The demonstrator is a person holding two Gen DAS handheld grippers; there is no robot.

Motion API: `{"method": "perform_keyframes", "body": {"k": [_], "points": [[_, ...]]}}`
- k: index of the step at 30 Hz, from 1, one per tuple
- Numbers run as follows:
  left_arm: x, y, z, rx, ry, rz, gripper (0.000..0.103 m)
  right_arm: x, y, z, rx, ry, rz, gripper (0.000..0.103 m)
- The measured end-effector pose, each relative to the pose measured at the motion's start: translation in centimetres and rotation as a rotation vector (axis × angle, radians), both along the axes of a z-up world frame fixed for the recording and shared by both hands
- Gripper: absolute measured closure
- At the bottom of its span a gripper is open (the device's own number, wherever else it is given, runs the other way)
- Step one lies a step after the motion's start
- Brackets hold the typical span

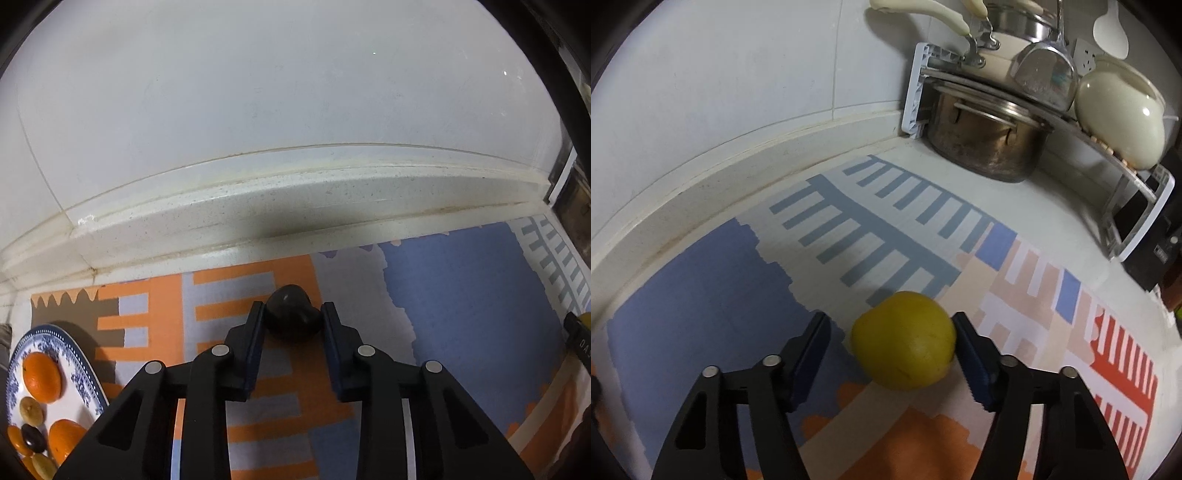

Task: Organize fruits
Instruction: 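Grasp the dark plum with the left tool while the right tool grasps the lemon, then carry the plum and lemon over the plate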

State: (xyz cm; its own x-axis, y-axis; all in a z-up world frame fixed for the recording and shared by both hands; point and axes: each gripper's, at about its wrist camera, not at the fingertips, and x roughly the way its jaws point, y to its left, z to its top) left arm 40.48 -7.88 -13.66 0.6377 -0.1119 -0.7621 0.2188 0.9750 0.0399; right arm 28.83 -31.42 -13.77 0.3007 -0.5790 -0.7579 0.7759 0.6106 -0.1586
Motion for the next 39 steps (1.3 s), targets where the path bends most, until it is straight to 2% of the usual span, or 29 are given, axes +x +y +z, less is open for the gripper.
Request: {"method": "perform_keyframes", "body": {"k": [2, 12, 25, 39], "points": [[0.0, -0.3, 0.0, 0.003, 0.0, -0.018, 0.073, 0.0, -0.2, 0.0, -0.014, 0.007, -0.001, 0.05], [-2.4, -1.1, 1.3, -0.007, -0.038, -0.09, 0.073, -1.0, -0.3, 0.3, 0.047, -0.056, 0.075, 0.051], [-8.0, 2.0, 4.8, -0.062, -0.091, -0.163, 0.074, -4.0, 5.4, 4.8, 0.03, -0.166, 0.384, 0.051], [-14.2, 5.6, 8.4, -0.13, -0.147, -0.167, 0.074, -7.9, 11.4, 8.8, 0.058, -0.25, 0.605, 0.051]]}}
